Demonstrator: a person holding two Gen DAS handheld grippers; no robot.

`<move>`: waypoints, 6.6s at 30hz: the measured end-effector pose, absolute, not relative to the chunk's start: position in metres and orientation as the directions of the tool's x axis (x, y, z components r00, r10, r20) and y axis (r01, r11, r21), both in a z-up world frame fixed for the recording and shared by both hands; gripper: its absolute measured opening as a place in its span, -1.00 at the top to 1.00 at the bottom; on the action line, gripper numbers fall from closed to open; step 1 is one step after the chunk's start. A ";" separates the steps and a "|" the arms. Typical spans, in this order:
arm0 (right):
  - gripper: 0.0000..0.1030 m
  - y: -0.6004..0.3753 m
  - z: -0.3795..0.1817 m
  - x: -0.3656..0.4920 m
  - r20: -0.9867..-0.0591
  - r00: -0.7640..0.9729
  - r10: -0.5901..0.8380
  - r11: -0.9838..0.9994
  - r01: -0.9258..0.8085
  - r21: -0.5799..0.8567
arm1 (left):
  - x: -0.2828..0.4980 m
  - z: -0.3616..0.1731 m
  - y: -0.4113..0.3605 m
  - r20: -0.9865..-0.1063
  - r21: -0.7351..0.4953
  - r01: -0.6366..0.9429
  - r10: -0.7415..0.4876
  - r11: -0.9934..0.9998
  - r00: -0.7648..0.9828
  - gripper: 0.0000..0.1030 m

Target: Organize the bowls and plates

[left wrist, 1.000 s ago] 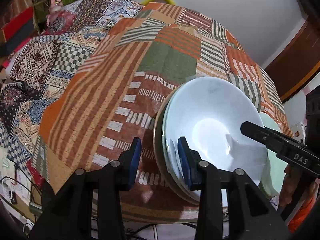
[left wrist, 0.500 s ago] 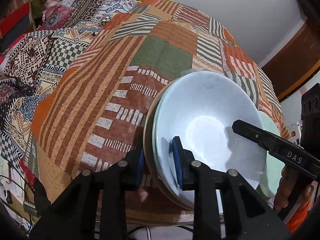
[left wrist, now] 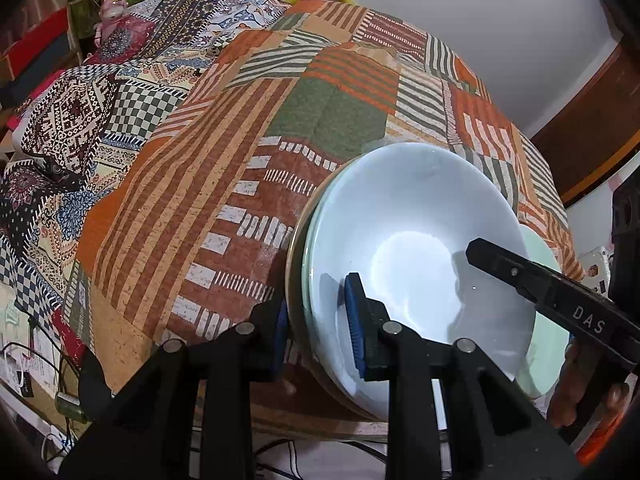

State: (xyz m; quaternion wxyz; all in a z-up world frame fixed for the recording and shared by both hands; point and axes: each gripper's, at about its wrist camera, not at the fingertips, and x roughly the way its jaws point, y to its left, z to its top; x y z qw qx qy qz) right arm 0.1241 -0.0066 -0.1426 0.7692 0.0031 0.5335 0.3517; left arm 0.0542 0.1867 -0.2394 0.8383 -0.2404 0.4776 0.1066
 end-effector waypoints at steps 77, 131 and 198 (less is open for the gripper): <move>0.52 -0.171 -0.079 0.117 -0.712 0.460 0.531 0.845 -0.348 0.406 | 0.102 -0.157 0.032 -0.791 -0.243 -0.096 -0.140 0.965 0.596 0.49; -0.05 -0.202 -0.090 0.113 -0.730 0.479 0.487 0.871 -0.319 0.372 | 0.094 -0.155 0.029 -0.767 -0.207 -0.078 -0.112 0.975 0.632 0.10; -0.99 -0.219 0.046 0.022 -0.313 0.810 0.496 0.868 -0.451 0.208 | -0.034 -0.009 -0.002 -0.273 -0.134 0.003 -0.040 0.991 0.961 -1.00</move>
